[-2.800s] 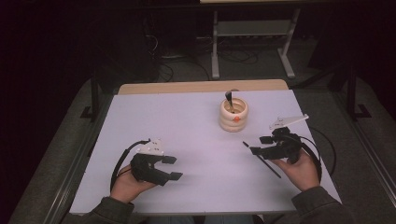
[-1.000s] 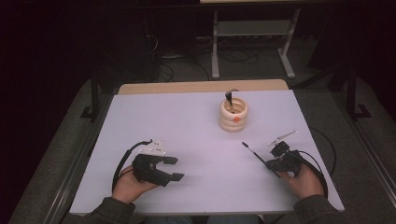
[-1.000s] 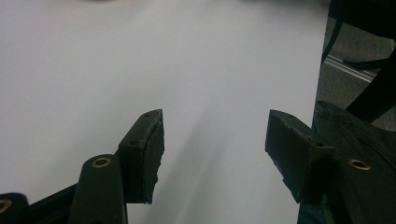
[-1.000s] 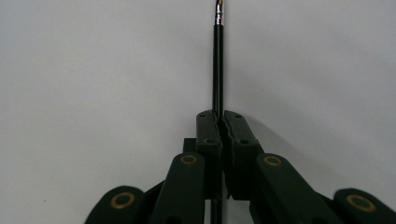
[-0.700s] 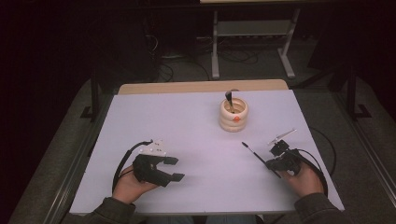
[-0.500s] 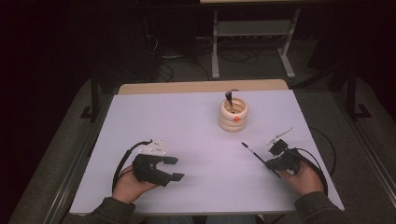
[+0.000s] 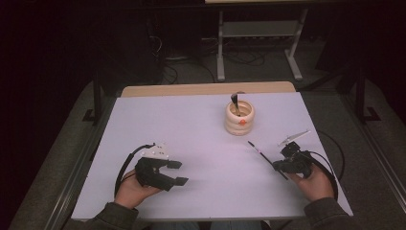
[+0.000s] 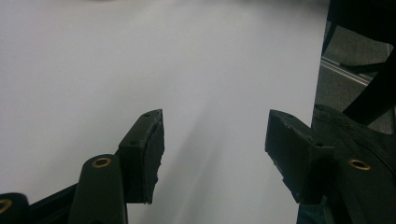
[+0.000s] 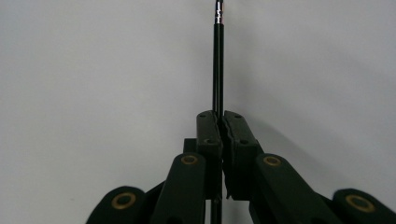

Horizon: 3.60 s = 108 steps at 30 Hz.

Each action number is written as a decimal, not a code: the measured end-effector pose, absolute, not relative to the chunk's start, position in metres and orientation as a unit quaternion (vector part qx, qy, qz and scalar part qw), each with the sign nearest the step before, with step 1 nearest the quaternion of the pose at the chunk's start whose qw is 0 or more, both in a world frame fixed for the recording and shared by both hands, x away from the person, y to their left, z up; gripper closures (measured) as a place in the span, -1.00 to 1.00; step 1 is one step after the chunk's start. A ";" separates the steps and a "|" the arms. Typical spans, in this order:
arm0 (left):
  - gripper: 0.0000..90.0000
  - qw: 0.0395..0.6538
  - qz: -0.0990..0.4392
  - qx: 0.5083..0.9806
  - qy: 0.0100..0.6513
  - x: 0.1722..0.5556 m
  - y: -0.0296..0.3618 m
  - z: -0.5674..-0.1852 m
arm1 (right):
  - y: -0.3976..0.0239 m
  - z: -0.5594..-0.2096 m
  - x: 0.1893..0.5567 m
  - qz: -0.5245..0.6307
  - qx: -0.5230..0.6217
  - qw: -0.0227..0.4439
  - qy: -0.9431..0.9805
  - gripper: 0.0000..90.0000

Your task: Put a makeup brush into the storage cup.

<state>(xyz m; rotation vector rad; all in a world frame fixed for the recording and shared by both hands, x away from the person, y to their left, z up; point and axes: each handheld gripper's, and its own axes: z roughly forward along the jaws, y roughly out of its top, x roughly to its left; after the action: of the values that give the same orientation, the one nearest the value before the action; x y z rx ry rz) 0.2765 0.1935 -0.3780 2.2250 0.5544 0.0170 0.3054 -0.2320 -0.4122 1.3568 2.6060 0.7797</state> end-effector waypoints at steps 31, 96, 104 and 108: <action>-0.15 0.433 0.001 0.874 0.218 0.276 0.193 -0.375 | -0.112 -0.340 0.288 0.368 0.283 0.034 0.885 0.89; 0.89 0.465 -0.073 0.862 0.187 0.274 0.191 -0.372 | -0.015 -0.386 0.262 0.374 0.120 0.017 0.919 0.86; 0.61 0.460 -0.068 0.865 0.191 0.275 0.194 -0.370 | -0.024 -0.388 0.266 0.387 0.135 -0.001 0.912 0.88; 0.55 0.460 -0.063 0.863 0.200 0.275 0.198 -0.369 | -0.035 -0.387 0.271 0.396 0.161 -0.014 0.904 0.88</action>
<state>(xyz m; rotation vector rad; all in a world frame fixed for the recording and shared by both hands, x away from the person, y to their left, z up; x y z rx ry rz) 0.2747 0.1976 -0.3694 2.1236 0.4926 -0.1546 0.2707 -0.0347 -0.3871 0.5117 2.8657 1.2554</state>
